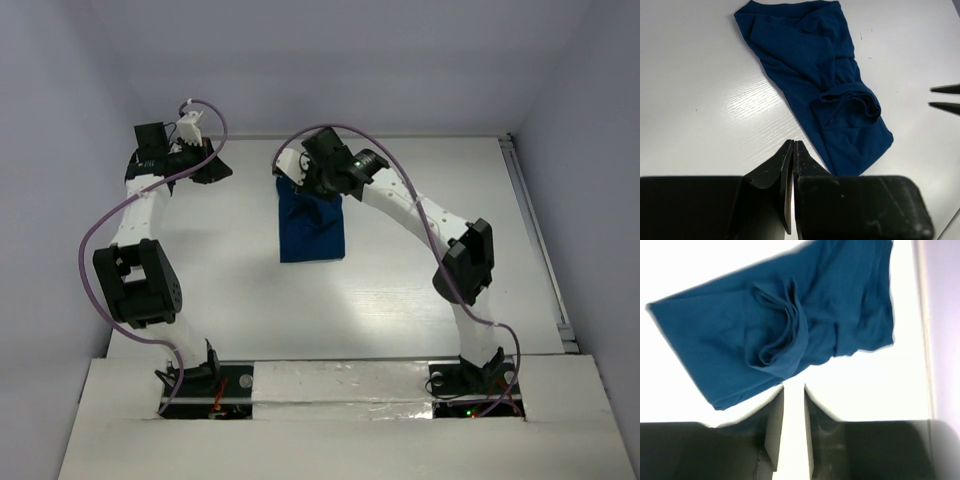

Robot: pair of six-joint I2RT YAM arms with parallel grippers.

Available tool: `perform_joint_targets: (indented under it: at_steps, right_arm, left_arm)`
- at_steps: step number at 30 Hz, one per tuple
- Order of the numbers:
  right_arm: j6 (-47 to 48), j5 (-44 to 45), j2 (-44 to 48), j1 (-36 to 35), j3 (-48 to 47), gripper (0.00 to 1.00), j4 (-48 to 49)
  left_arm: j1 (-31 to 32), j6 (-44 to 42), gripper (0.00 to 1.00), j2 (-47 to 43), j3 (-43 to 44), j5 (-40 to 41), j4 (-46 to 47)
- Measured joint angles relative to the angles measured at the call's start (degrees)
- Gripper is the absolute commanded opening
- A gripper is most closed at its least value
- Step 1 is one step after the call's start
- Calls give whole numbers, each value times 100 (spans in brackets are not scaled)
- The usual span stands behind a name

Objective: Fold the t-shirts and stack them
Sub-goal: Fold the folded rectangular tshirt in 1/3 of the way

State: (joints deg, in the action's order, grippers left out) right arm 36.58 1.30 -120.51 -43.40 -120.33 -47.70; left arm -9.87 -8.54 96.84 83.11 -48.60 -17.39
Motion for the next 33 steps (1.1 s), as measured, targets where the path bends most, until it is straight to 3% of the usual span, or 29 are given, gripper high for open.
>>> perform_joint_targets:
  at_steps: [5, 12, 17, 33]
  right_arm:
    - [4, -476, 136, -129, 59, 0, -131]
    - [111, -839, -981, -168, 111, 0, -614]
    - [114, -791, -1569, -160, 114, 0, -708]
    - [-52, -291, -1585, 79, -638, 0, -634]
  left_arm:
    - [0, -11, 0, 0, -2, -39, 0]
    - [0, -31, 0, -7, -33, -96, -2]
    - [0, -107, 0, -116, -214, -87, -17]
    - [0, -146, 0, -291, -254, -92, 2]
